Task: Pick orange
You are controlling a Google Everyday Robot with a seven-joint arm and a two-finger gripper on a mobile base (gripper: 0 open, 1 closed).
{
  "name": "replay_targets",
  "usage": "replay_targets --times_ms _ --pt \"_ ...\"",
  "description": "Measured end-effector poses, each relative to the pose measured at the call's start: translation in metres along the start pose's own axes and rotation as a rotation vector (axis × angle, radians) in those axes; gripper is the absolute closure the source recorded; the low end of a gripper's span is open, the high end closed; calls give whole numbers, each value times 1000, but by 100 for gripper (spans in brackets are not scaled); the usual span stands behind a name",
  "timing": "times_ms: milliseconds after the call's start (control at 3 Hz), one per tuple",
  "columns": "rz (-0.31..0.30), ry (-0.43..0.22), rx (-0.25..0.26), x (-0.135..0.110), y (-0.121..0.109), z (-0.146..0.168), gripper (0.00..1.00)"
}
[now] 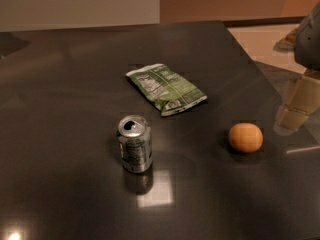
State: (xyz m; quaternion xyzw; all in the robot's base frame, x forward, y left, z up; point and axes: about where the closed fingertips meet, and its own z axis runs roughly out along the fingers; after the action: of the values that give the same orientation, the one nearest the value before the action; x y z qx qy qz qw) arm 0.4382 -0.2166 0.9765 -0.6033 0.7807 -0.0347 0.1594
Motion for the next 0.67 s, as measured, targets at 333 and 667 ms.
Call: replay_targets --times_ms 333,667 --pt "0 0 0 0 0 0 0" --pt "-6 -10 -20 5 1 10 0"
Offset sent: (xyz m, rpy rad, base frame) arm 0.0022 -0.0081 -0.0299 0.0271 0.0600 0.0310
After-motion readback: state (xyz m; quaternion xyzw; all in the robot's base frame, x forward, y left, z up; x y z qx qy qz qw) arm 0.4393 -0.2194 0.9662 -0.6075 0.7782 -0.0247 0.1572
